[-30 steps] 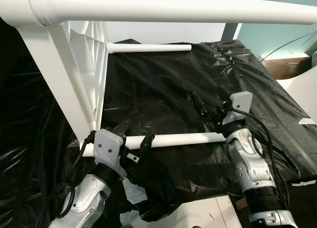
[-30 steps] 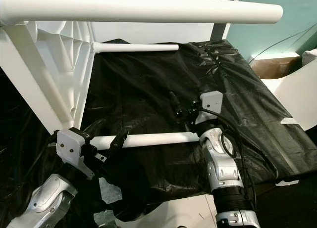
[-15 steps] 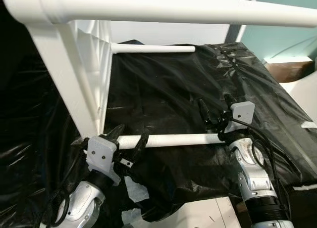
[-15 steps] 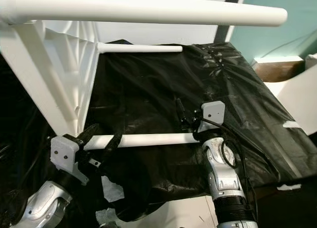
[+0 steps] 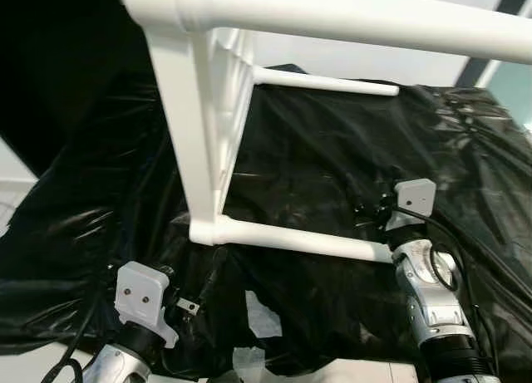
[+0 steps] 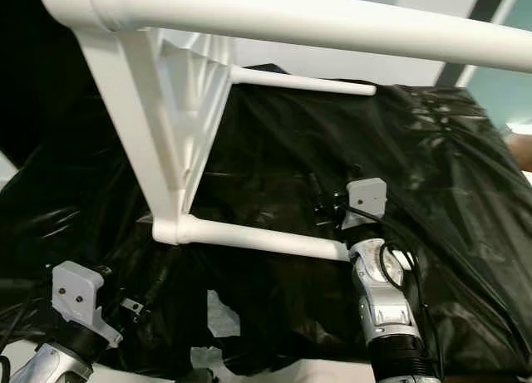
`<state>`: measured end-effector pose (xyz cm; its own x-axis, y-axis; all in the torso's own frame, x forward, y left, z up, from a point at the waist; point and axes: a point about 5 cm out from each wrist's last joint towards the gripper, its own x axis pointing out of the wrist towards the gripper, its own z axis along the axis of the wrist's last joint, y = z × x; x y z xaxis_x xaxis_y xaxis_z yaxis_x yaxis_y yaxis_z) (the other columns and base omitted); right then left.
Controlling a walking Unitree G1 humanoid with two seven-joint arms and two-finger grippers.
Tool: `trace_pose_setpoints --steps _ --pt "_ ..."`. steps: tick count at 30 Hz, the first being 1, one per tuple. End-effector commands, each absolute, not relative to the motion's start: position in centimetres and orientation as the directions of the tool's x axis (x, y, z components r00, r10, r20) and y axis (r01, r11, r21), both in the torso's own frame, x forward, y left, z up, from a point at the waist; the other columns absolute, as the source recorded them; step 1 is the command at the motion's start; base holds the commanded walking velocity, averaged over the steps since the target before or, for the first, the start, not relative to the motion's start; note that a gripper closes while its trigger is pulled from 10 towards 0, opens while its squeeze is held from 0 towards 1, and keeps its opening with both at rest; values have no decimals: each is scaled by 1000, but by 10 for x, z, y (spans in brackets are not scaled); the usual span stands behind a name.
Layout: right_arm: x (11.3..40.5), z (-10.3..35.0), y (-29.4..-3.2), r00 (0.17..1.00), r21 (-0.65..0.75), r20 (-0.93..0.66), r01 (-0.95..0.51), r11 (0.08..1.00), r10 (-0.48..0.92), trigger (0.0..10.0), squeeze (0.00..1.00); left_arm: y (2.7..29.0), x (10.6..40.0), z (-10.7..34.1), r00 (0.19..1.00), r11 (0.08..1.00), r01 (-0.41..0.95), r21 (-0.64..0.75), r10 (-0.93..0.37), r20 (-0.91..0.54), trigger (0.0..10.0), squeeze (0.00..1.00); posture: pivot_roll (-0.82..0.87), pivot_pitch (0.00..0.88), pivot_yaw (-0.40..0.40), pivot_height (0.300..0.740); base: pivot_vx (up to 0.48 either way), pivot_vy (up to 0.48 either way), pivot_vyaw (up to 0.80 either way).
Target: Building children table
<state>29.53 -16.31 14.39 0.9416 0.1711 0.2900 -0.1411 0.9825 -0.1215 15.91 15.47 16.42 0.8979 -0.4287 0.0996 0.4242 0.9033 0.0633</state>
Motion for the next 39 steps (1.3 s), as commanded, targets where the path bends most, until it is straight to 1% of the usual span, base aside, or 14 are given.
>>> trace_pose_setpoints --steps 1,5,12,28,39 --pt "296 145 -164 938 -131 299 -140 981 174 10000 0 154 156 164 877 883 464 74 -469 101 10000 0 214 93 -59 740 0 0 800" --pt "296 146 -163 937 -133 303 -140 981 175 10000 0 155 157 164 880 886 457 78 -463 105 10000 0 211 93 -58 740 0 0 731" --pt "296 147 -164 934 -96 315 -143 985 167 10000 0 154 159 165 880 889 454 66 -459 121 10000 0 204 89 -51 740 0 0 0" --pt "295 147 -167 931 -103 326 -141 985 167 10000 0 153 160 166 881 891 454 22 -453 134 10000 0 201 84 -48 740 0 0 0" --pt "297 148 -169 929 -108 328 -145 983 173 10000 0 152 162 167 881 891 453 17 -450 144 10000 0 201 77 -52 740 0 257 0"
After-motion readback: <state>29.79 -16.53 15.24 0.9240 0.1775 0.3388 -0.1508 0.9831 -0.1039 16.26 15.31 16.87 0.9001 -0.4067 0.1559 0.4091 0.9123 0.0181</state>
